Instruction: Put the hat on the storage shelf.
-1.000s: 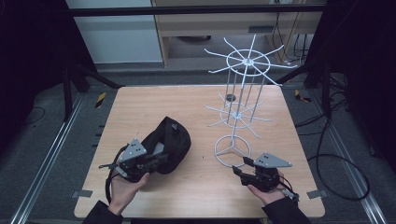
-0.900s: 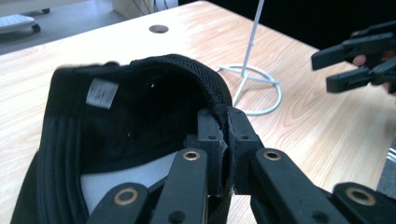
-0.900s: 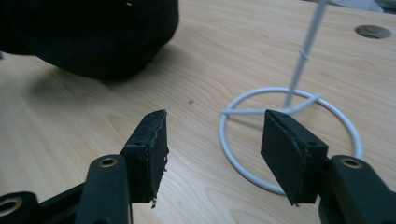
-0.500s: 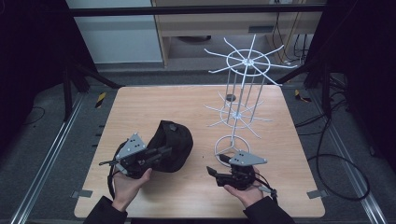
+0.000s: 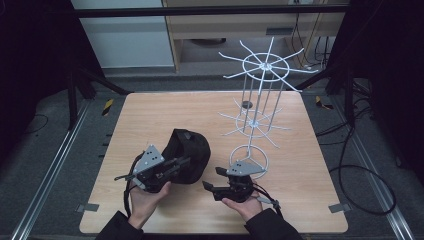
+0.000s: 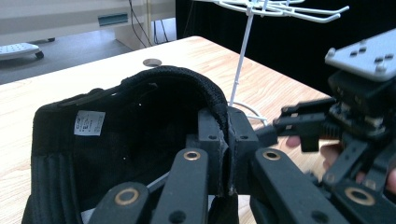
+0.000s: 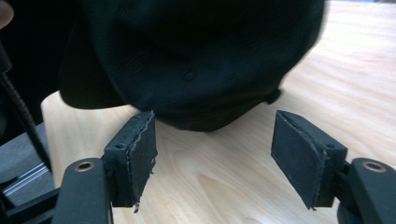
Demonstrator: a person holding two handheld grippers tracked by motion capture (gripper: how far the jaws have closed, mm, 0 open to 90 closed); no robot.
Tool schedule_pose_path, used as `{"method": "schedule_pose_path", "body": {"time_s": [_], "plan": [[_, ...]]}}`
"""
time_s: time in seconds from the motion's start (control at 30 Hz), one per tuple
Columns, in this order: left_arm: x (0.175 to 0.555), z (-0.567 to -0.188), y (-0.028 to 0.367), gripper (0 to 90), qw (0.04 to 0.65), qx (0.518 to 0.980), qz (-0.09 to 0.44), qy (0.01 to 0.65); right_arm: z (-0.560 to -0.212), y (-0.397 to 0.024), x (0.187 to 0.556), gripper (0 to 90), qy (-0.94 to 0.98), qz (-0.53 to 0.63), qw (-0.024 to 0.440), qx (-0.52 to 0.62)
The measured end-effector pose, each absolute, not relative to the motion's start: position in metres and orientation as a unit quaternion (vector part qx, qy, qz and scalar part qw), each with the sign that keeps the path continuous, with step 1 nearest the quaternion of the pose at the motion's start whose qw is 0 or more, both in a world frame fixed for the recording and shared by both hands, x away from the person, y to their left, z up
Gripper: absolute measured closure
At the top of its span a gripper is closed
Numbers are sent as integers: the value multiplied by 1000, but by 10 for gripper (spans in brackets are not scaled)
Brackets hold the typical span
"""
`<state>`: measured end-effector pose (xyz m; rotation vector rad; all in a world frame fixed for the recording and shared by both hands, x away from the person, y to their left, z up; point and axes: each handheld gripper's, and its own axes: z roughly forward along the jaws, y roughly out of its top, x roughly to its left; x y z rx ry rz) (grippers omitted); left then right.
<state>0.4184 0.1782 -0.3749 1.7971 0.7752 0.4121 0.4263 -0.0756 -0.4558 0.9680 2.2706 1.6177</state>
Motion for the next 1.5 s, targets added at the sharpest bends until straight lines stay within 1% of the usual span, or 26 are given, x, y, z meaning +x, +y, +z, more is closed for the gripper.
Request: {"method": "schedule_pose_path", "body": {"time_s": [0.17, 0.33, 0.4, 0.43, 0.5, 0.67, 0.7, 0.73, 0.77, 0.83, 0.87, 0.9, 0.93, 0.97, 1.0, 1.03, 1.2, 1.3, 1.33, 1.37, 1.43, 1.47, 1.5], "plan": [[418, -373, 176, 857, 544, 754, 172, 325, -456, -69, 428, 313, 759, 558, 80, 326], [415, -373, 171, 858, 547, 757, 167, 316, -455, -65, 431, 314, 753, 565, 79, 327], [413, -374, 168, 858, 541, 762, 172, 310, -455, -66, 432, 313, 749, 566, 84, 332], [412, -375, 166, 858, 538, 767, 171, 306, -454, -70, 434, 317, 742, 568, 99, 342], [411, -375, 165, 858, 536, 770, 169, 301, -453, -74, 436, 322, 734, 571, 107, 352], [408, -375, 163, 859, 537, 774, 167, 291, -454, -79, 443, 340, 729, 568, 103, 367], [407, -375, 162, 859, 538, 775, 165, 287, -456, -79, 445, 367, 731, 565, 103, 368], [407, -375, 162, 860, 538, 775, 165, 287, -456, -79, 445, 367, 731, 565, 103, 368], [407, -375, 163, 860, 538, 776, 162, 286, -457, -78, 447, 432, 732, 563, 103, 369], [406, -374, 163, 860, 541, 776, 158, 284, -459, -80, 449, 520, 732, 563, 100, 370], [406, -374, 163, 861, 541, 776, 158, 284, -459, -80, 449, 520, 732, 563, 100, 370], [406, -374, 163, 861, 544, 775, 154, 283, -459, -80, 450, 643, 735, 562, 90, 370], [406, -374, 163, 861, 544, 775, 154, 283, -459, -80, 450, 643, 735, 562, 90, 370], [406, -374, 163, 861, 545, 775, 152, 282, -460, -80, 451, 710, 737, 561, 87, 367], [406, -374, 163, 861, 545, 775, 152, 280, -460, -81, 451, 846, 742, 559, 78, 362], [406, -374, 163, 861, 546, 775, 152, 280, -460, -81, 450, 899, 743, 560, 74, 359], [408, -373, 167, 861, 554, 768, 149, 286, -459, -89, 450, 900, 742, 559, 73, 363], [409, -371, 170, 861, 560, 760, 148, 293, -458, -92, 448, 894, 745, 556, 80, 360], [410, -371, 171, 861, 563, 757, 147, 298, -457, -93, 446, 860, 747, 554, 82, 358], [412, -370, 173, 861, 566, 753, 145, 304, -455, -92, 442, 785, 751, 554, 78, 349], [414, -369, 174, 861, 567, 750, 145, 309, -455, -89, 438, 706, 756, 555, 76, 340], [414, -369, 174, 861, 567, 750, 145, 309, -455, -89, 438, 706, 756, 555, 76, 340], [415, -369, 173, 861, 568, 748, 147, 311, -455, -86, 437, 625, 757, 557, 62, 337]]}}
